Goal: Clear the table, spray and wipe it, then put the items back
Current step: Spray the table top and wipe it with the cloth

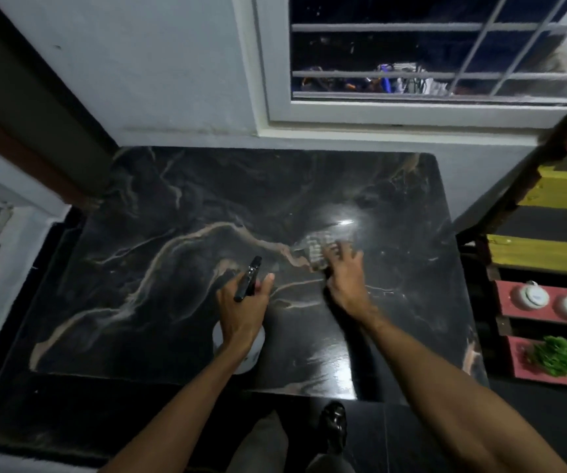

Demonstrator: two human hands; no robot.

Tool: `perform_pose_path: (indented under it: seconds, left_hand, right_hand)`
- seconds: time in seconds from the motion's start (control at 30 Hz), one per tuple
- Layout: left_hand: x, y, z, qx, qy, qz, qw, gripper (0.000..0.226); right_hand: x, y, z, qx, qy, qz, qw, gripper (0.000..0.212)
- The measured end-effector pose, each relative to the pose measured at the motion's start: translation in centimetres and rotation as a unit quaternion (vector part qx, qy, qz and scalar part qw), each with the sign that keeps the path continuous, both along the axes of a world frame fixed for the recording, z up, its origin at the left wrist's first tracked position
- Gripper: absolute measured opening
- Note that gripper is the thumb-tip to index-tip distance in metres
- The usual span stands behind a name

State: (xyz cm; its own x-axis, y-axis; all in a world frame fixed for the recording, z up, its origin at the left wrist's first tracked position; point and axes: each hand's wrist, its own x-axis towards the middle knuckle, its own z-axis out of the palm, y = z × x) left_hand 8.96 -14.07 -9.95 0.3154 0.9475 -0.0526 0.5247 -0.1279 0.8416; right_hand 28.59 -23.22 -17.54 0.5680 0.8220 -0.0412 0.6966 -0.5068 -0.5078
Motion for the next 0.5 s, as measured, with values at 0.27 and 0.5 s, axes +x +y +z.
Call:
perform_pose_path:
  seconds: [0.27, 0.5]
  left_hand:
    - [-1.7, 8.5, -0.8, 0.0, -0.037, 0.015, 0.999, 0.046]
    - [-2.3, 13.8, -1.2, 0.008, -0.006, 0.047, 0.999, 0.042]
  right_hand:
    - [-2.0, 9.1, -0.4, -0.017, -0.037, 0.05, 0.998, 0.069]
    - [-6.4, 15.7, 0.5, 0.013, -0.046, 0.194, 0.98, 0.067]
